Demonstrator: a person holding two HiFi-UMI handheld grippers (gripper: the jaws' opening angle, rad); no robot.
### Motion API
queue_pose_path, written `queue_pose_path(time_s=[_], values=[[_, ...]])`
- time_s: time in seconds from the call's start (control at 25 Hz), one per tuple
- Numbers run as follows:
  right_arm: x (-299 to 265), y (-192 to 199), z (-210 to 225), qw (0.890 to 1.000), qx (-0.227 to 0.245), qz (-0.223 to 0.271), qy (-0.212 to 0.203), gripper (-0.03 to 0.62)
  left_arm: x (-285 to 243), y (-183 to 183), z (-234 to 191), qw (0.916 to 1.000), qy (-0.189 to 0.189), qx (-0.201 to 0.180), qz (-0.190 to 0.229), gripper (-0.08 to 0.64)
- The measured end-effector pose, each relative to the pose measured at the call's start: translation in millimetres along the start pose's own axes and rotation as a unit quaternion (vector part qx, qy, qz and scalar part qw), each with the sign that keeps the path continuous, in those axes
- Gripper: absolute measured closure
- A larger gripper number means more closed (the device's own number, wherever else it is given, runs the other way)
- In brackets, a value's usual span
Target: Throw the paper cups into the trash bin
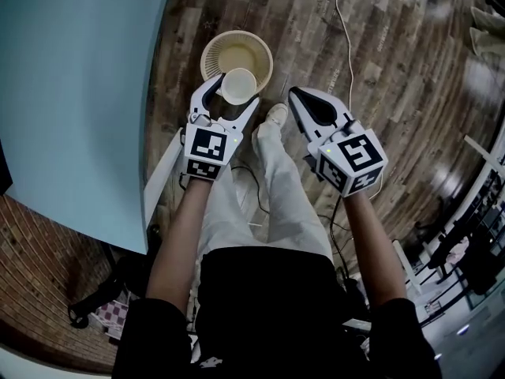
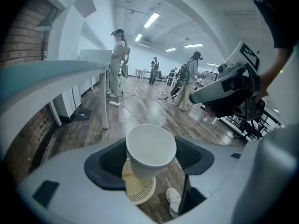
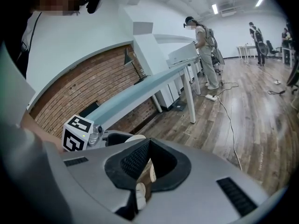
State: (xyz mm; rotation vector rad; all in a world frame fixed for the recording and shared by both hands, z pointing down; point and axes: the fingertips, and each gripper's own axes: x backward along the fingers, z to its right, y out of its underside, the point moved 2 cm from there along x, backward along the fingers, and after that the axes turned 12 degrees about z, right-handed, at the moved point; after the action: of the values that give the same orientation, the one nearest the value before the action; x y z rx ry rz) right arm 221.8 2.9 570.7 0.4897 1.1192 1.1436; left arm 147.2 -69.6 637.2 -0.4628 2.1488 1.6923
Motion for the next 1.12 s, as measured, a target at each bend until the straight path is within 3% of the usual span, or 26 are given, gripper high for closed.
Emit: queue_pose_path(time_s=[0.56, 1.12], values=[[-32, 62, 34, 1.000, -0.027, -0.006, -0.004, 0.589, -44, 61, 3, 0.9995, 0.019, -0.002, -0.025, 0.221], [-51, 127, 62, 0.999, -0.045, -0.022, 0.019, 0.589, -75, 125, -6, 0.9984, 0.037, 0.005, -0.042, 0.221]])
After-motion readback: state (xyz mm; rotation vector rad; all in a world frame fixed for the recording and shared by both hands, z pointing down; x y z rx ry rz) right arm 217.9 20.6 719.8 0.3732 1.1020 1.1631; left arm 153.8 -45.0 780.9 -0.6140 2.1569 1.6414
